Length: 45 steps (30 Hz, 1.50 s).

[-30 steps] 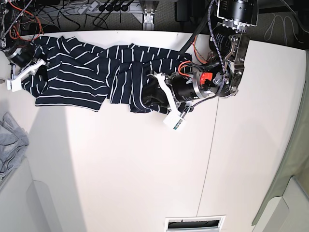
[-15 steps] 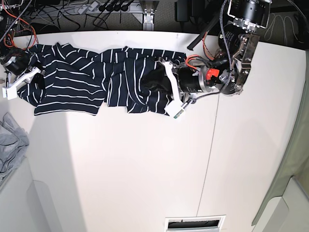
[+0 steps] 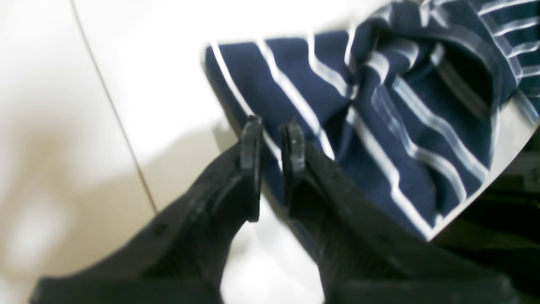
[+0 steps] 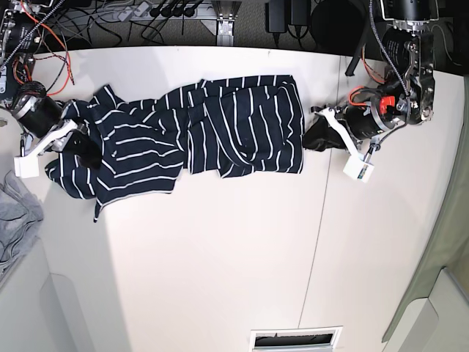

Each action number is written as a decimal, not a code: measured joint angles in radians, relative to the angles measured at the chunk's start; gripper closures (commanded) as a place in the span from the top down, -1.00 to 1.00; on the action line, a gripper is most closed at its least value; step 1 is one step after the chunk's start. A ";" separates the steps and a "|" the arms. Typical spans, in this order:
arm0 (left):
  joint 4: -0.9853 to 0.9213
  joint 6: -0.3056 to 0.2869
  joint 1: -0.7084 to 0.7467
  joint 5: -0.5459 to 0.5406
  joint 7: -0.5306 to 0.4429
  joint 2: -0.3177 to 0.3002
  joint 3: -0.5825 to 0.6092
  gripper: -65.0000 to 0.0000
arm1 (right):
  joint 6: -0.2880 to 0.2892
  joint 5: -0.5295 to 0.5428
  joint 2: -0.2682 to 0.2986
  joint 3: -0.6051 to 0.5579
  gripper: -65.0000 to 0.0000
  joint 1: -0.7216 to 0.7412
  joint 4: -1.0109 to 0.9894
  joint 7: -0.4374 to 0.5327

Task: Layout the t-shirt on the table in an organized manner, then fold the t-shirt properly
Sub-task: 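Lay the carried end onto the shirt's middle with the left gripper, then lift the shirt end with the right gripper and fold it over the middle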

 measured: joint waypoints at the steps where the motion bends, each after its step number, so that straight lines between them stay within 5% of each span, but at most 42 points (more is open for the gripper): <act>1: -0.015 0.000 0.008 0.002 -0.005 0.003 0.005 -0.73 | 0.000 -0.001 -0.012 -0.011 -1.00 0.000 0.021 0.000; 11: -0.122 -0.003 0.014 -0.021 -0.087 0.008 0.154 -0.73 | -0.001 -0.098 -0.168 -0.259 -1.00 -0.002 0.073 0.023; 16: -0.122 -0.004 0.014 -0.021 -0.089 0.008 0.157 -0.73 | -0.001 -0.269 -0.218 -0.443 -1.00 -0.001 0.070 0.032; 19: -0.122 -0.004 0.014 -0.021 -0.089 0.008 0.157 -0.73 | -0.001 -0.379 -0.216 -0.560 -0.09 -0.002 0.064 0.061; 21: -0.122 -0.004 0.011 -0.020 -0.089 0.008 0.157 -0.73 | -0.001 -0.419 -0.216 -0.621 0.19 -0.002 0.064 0.072; 29: -0.122 -0.007 0.012 -0.085 -0.027 0.004 0.109 -0.73 | -0.002 -0.438 -0.210 -0.757 0.19 0.001 0.073 0.091; 37: -0.079 -0.001 0.017 -0.238 0.111 -0.006 -0.202 -0.73 | 0.002 -0.467 -0.213 -0.693 0.14 0.016 0.151 0.169; 39: -0.034 -0.002 0.018 -0.305 0.143 -0.018 -0.245 -0.73 | -0.002 -0.480 -0.213 -0.643 -0.21 0.054 0.150 0.166; 42: 0.060 -0.003 0.021 -0.383 0.188 -0.044 -0.260 -0.73 | -0.030 -0.528 -0.213 -0.562 -1.00 0.115 0.146 0.173; 45: 0.164 0.000 0.023 -0.417 0.217 -0.064 -0.221 -0.73 | -0.036 -0.543 -0.213 -0.506 -1.00 0.175 0.097 0.174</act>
